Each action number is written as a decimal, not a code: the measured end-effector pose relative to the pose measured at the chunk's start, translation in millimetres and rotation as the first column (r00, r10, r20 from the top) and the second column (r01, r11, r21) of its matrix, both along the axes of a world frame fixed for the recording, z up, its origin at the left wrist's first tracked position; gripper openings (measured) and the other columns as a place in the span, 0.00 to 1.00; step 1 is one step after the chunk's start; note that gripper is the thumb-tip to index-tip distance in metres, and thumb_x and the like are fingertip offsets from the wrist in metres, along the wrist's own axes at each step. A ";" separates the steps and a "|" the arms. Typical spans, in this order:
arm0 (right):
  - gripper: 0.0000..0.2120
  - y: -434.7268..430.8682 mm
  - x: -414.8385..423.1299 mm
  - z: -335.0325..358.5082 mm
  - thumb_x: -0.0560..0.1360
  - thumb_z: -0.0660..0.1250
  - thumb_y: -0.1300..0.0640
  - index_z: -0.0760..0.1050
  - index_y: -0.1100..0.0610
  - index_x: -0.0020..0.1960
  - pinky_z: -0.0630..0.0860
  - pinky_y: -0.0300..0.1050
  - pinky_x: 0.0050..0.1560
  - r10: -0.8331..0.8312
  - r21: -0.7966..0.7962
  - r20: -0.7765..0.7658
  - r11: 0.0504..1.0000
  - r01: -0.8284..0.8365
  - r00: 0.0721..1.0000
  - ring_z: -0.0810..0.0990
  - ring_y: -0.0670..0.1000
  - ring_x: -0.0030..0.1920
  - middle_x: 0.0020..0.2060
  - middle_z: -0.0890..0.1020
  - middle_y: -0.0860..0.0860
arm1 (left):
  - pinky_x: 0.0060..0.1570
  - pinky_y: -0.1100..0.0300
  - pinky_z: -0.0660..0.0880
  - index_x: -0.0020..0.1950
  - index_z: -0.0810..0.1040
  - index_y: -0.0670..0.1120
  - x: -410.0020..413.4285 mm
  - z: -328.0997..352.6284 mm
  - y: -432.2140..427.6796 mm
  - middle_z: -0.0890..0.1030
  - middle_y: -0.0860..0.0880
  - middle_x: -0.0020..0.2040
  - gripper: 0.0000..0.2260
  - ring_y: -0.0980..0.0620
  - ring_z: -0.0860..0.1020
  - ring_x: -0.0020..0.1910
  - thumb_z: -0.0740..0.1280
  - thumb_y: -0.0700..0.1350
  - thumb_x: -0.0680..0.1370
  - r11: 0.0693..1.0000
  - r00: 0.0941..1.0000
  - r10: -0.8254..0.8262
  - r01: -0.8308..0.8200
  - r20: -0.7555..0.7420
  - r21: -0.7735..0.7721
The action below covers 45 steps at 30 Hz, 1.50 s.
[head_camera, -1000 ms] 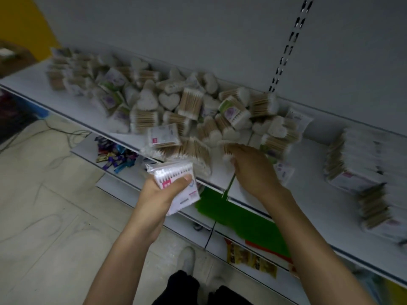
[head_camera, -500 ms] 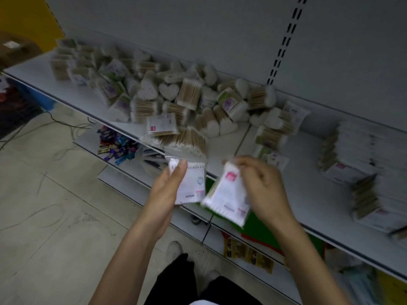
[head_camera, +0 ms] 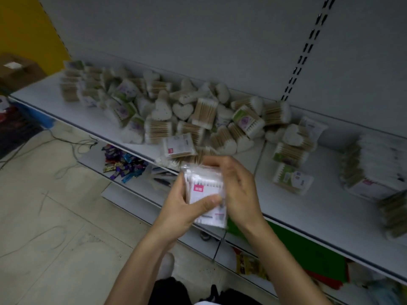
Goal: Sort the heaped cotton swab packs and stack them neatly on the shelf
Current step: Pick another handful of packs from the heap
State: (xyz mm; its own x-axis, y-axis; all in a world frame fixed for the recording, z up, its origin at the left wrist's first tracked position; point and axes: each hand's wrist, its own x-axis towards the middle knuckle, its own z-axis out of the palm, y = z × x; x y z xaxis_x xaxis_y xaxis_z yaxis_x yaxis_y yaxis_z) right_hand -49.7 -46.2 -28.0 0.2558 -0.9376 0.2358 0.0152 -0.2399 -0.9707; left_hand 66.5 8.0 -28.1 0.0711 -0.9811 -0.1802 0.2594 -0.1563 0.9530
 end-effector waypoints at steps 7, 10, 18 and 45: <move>0.21 -26.0 5.5 -52.5 0.72 0.72 0.53 0.70 0.44 0.62 0.69 0.31 0.55 -0.197 -0.170 -0.558 0.978 0.121 0.806 0.72 0.33 0.55 0.58 0.74 0.37 | 0.38 0.57 0.80 0.56 0.78 0.43 78.3 -5.7 -39.6 0.85 0.44 0.48 0.36 0.46 0.84 0.44 0.83 0.53 0.52 0.997 0.981 -0.007 0.023 -0.194 0.078; 0.28 -24.4 12.1 -70.1 0.73 0.71 0.58 0.66 0.54 0.70 0.67 0.33 0.61 -0.310 -0.166 -0.593 0.950 0.264 0.743 0.70 0.41 0.60 0.63 0.71 0.43 | 0.38 0.57 0.81 0.55 0.78 0.44 99.8 -9.8 -56.1 0.85 0.45 0.48 0.43 0.48 0.84 0.44 0.84 0.60 0.45 0.988 0.960 -0.088 0.118 -0.265 0.099; 0.14 -8.3 39.1 -46.2 0.75 0.69 0.53 0.72 0.50 0.58 0.76 0.38 0.51 -0.726 0.093 -0.291 0.627 0.774 0.623 0.78 0.46 0.52 0.52 0.79 0.47 | 0.40 0.56 0.82 0.43 0.87 0.52 132.1 -15.7 -92.5 0.86 0.48 0.43 0.28 0.51 0.84 0.41 0.83 0.61 0.46 0.912 0.882 -0.380 0.408 -0.278 0.050; 0.26 -28.9 123.0 -32.5 0.72 0.67 0.52 0.70 0.53 0.69 0.70 0.54 0.57 -0.499 -0.420 -0.817 0.858 0.295 0.290 0.71 0.60 0.63 0.65 0.73 0.57 | 0.47 0.47 0.81 0.52 0.86 0.48 216.3 -45.8 -62.2 0.82 0.42 0.57 0.34 0.44 0.82 0.53 0.85 0.55 0.48 0.898 0.715 -0.246 0.423 -0.654 0.124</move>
State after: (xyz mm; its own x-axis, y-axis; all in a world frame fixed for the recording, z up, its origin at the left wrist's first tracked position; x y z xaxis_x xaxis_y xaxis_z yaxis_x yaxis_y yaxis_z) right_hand 73.3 -75.1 -60.5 0.0125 -0.9604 0.2782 -0.9501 -0.0982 -0.2962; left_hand 282.8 -54.2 -73.9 -0.4641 -0.8323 -0.3030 0.6499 -0.5524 0.5220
